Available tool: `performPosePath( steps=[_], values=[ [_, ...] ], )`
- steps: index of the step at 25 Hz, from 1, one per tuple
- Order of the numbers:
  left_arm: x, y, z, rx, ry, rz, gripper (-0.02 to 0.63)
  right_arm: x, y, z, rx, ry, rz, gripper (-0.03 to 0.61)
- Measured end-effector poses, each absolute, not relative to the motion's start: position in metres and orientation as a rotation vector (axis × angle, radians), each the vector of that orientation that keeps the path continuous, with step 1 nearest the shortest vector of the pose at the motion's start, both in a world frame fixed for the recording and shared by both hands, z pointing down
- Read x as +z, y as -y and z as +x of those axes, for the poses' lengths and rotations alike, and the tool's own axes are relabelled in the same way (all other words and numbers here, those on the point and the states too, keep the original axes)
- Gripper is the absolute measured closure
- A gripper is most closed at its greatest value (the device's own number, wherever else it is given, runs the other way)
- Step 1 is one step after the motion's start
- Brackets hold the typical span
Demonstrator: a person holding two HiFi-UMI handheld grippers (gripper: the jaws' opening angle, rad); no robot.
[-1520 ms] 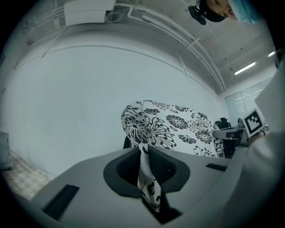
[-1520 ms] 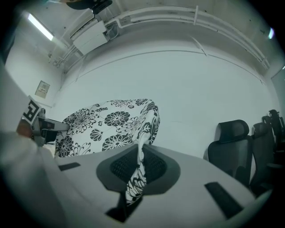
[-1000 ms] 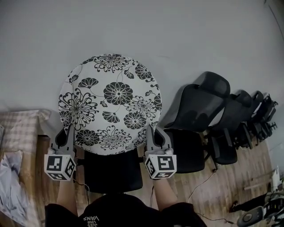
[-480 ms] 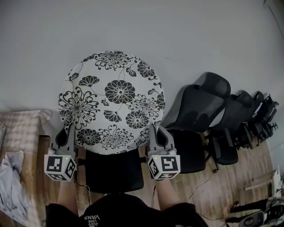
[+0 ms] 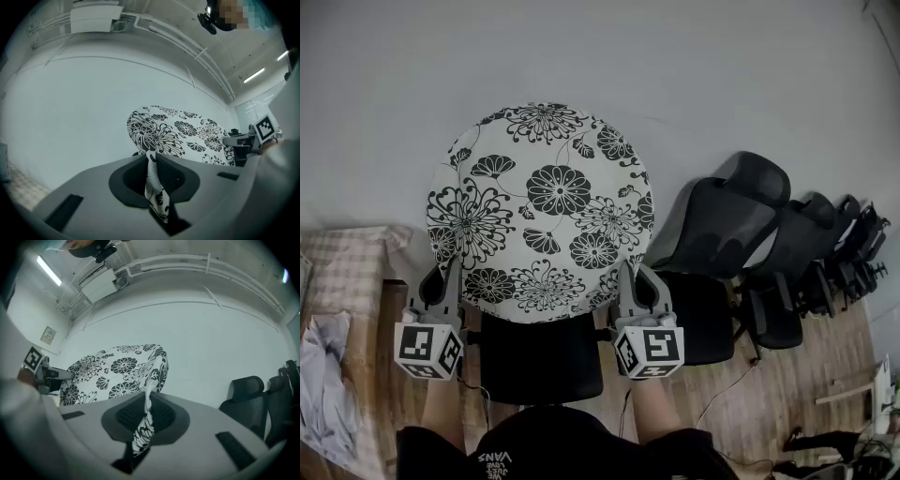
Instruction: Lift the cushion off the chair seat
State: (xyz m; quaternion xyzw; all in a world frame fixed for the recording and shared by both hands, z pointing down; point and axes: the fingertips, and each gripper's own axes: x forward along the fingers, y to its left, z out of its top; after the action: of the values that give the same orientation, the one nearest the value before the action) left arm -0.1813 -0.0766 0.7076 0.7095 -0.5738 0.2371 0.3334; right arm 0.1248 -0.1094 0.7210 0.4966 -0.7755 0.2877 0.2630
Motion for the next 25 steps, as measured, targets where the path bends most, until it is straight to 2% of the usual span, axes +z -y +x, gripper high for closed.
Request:
performPosePath(
  steps=[25],
  values=[
    [0.7075, 0.0771, -0.1815, 0.617, 1.502, 1.843, 0.571, 0.7230, 0.1103, 0.1252, 0.774, 2.083, 1.333, 0.548]
  ],
)
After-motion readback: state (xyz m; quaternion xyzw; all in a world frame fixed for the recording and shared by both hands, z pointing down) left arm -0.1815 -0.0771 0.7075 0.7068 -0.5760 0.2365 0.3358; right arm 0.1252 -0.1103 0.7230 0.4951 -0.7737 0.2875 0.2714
